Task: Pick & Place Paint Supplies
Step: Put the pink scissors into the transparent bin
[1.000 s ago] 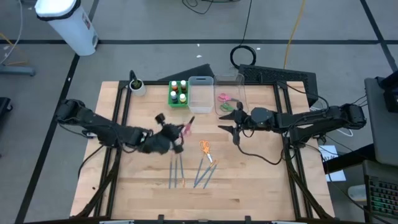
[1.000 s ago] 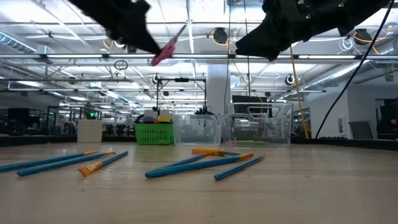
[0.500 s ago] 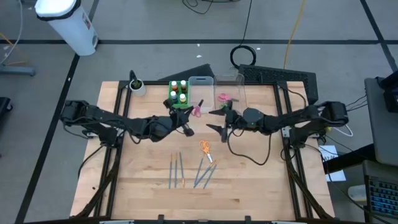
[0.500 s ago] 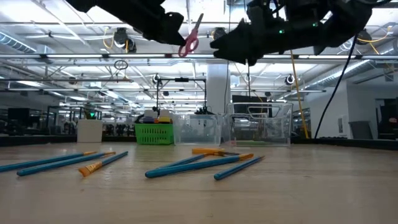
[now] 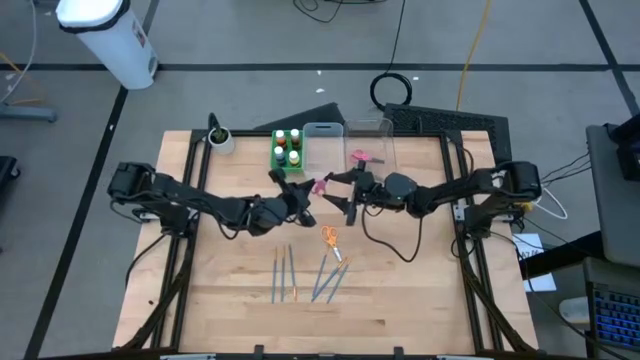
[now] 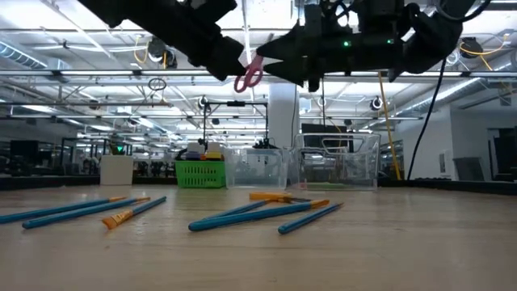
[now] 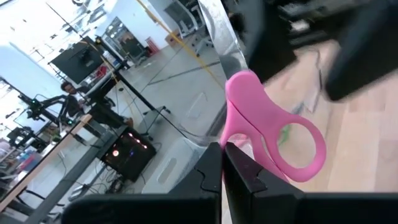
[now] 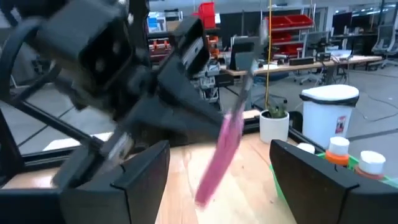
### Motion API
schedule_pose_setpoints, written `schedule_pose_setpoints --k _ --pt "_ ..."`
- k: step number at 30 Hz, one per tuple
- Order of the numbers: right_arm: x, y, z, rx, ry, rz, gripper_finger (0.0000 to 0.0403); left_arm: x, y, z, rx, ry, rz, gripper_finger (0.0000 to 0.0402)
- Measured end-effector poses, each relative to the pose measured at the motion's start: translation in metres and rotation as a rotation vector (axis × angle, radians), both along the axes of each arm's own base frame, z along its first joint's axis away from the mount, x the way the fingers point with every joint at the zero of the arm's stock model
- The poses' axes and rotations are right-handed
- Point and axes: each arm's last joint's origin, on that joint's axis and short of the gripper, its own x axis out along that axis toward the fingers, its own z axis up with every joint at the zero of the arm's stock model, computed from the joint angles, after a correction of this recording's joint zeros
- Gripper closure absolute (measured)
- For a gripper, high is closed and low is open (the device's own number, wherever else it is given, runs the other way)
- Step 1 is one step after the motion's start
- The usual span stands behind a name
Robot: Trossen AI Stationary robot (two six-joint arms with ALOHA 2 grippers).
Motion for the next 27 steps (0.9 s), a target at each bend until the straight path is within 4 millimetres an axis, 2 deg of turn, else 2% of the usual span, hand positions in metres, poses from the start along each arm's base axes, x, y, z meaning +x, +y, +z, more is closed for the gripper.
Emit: schedule_pose_setpoints --k 6,11,17,24,27 --pt "0.019 -0.002 -0.012 0.006 0.058 -0.003 0.0141 0.002 0.0 -0.006 0.004 0.027 -0.001 0.04" --pt "0.022 -0.007 -0.016 0.007 0.075 -0.016 0.0169 0.002 -0.002 -0.006 0.007 0.026 -0.002 0.04" --pt "0.019 -0.008 -0.013 0.011 0.106 -0.019 0.0245 0.002 -0.002 -0.006 0.0 0.024 0.002 0.04" --pt "0.019 -0.009 -0.014 -0.02 0.119 0.093 0.0381 0.0 -0.013 -0.007 -0.052 -0.013 -0.021 0.0393" --pt "0.018 -0.013 -0.014 -0.03 0.13 0.122 0.0386 0.0 -0.018 -0.006 -0.12 -0.088 -0.023 0.0374"
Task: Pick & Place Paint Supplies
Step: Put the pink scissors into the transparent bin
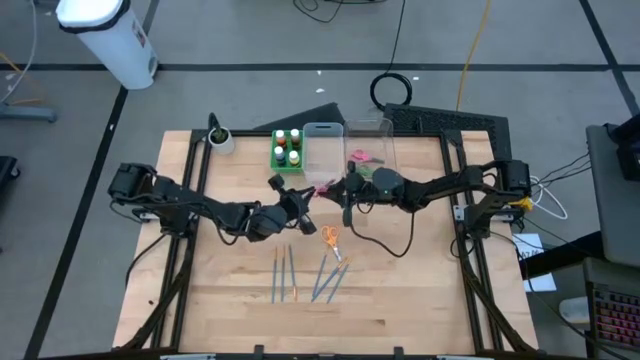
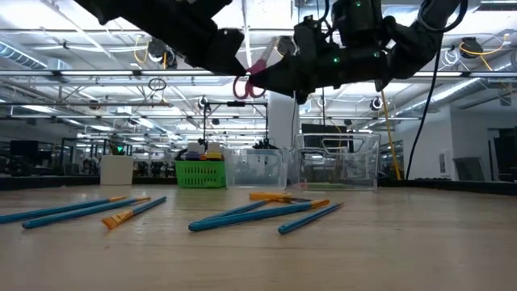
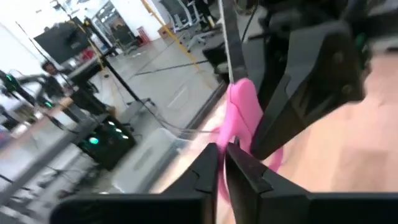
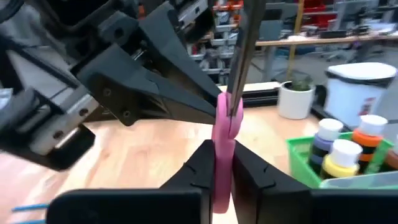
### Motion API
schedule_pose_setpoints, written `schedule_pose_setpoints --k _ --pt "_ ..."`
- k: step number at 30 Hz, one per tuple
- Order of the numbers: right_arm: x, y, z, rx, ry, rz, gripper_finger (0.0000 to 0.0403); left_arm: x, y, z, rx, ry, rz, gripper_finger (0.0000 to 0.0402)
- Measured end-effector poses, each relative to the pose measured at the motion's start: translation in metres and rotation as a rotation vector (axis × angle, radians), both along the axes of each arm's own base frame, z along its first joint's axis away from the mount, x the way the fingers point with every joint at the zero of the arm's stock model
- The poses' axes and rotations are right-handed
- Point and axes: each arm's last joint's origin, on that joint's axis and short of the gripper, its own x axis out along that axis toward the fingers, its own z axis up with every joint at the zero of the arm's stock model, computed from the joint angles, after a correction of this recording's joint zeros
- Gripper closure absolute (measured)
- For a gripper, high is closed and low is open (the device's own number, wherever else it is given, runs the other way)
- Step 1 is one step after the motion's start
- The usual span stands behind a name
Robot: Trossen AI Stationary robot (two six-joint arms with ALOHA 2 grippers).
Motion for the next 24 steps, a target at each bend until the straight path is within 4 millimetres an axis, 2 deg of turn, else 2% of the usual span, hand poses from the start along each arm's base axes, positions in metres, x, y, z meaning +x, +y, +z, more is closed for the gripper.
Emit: schedule_pose_setpoints --k 3,6,9,13,18,24 --pt "-0.006 -0.004 0.004 0.015 0.057 0.014 0.0385 0.001 -0.006 0.002 -0.077 -0.069 -0.05 0.0327" --pt "-0.017 -0.006 0.012 0.002 0.118 0.006 0.0391 0.001 -0.009 0.005 -0.141 -0.143 -0.055 0.0264" --pt "-0.036 -0.006 0.027 -0.04 0.093 -0.053 0.0391 0.001 -0.013 0.006 -0.18 -0.184 -0.054 0.0203" --pt "-0.068 -0.009 0.033 -0.093 0.088 -0.216 0.039 -0.001 -0.025 0.005 -0.135 -0.142 -0.098 0.0143" --pt "-0.105 -0.029 0.023 -0.068 0.098 -0.465 0.039 -0.003 -0.025 0.001 -0.117 -0.087 -0.096 0.0106" --pt "-0.131 -0.064 -0.01 0.075 0.158 -0.66 0.039 0.001 0.001 -0.009 -0.256 -0.054 -0.1 0.0106"
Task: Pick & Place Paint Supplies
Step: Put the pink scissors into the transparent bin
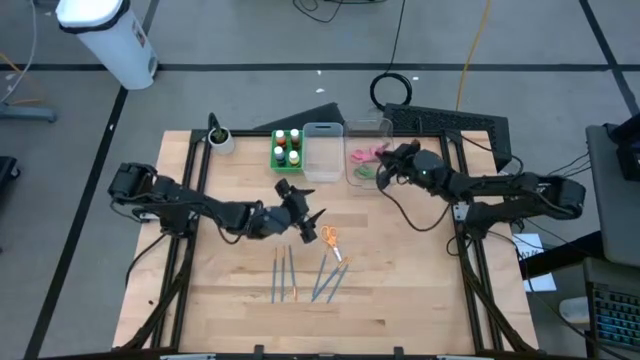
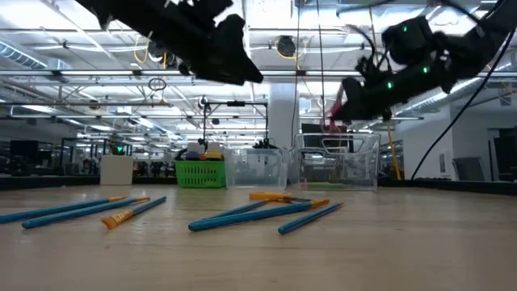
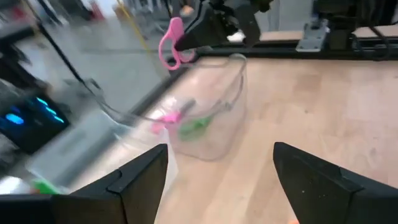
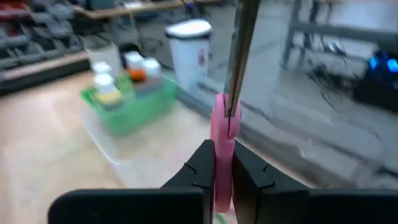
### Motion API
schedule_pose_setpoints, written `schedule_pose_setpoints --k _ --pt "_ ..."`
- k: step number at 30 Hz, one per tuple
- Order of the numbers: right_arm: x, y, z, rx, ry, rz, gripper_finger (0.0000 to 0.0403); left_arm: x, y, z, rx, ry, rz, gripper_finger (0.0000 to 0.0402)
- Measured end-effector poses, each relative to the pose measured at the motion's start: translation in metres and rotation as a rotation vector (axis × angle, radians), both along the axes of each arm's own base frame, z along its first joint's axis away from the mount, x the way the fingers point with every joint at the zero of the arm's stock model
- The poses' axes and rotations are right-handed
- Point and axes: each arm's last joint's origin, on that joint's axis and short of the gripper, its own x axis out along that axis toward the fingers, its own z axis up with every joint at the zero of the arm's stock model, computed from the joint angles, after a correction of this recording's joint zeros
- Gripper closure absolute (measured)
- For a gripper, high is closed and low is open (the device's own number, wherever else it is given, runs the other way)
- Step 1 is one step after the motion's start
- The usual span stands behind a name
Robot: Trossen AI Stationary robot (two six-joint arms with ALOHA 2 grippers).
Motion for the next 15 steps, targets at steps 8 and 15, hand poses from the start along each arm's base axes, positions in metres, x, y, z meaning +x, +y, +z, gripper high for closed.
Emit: schedule_pose_setpoints --k 8,15 --pt "-0.011 -0.013 -0.026 0.131 0.018 0.02 0.0366 0.005 0.03 -0.004 -0.199 -0.009 -0.089 0.0121" --pt "-0.011 -0.013 -0.027 0.187 -0.027 -0.007 0.0341 0.005 0.041 -0.005 -0.238 -0.017 -0.086 0.0117"
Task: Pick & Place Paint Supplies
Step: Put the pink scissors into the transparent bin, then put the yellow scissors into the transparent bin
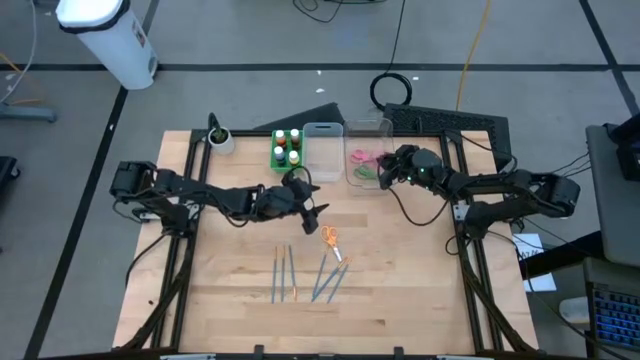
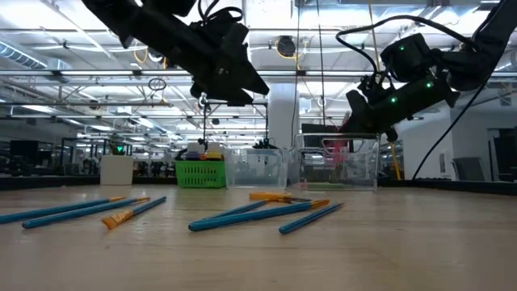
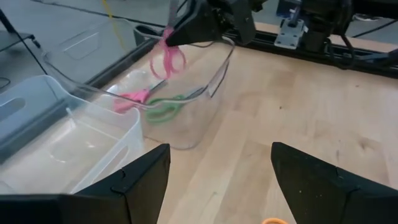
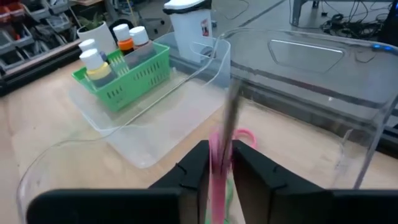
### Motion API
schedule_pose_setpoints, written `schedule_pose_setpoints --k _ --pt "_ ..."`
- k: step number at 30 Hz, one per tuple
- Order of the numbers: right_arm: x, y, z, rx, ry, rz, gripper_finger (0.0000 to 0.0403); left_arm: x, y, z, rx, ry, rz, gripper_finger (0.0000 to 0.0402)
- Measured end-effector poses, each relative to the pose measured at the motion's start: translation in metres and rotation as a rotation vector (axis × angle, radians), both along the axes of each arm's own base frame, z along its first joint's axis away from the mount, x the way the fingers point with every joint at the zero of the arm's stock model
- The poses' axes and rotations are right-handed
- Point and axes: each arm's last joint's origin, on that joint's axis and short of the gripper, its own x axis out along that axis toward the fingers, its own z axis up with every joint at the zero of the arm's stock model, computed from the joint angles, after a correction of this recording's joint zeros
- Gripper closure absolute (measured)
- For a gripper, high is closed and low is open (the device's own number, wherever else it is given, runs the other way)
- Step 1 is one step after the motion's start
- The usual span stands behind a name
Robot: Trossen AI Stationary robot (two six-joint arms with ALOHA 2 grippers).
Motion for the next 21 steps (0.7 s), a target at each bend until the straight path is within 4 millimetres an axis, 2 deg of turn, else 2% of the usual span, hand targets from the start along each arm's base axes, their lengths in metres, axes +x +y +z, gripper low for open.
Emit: schedule_pose_setpoints --k 12,18,21 --pt "0.003 0.001 0.006 -0.034 -0.052 0.03 0.0256 0.0 -0.006 0.0 -0.024 -0.005 -0.031 0.0111" --pt "0.008 0.014 0.032 -0.088 -0.266 0.22 0.0235 0.001 -0.013 -0.001 -0.071 0.007 -0.205 0.0113" --pt "0.009 0.025 0.046 -0.119 -0.358 0.342 0.0232 0.004 -0.015 -0.009 -0.049 0.044 -0.239 0.0113"
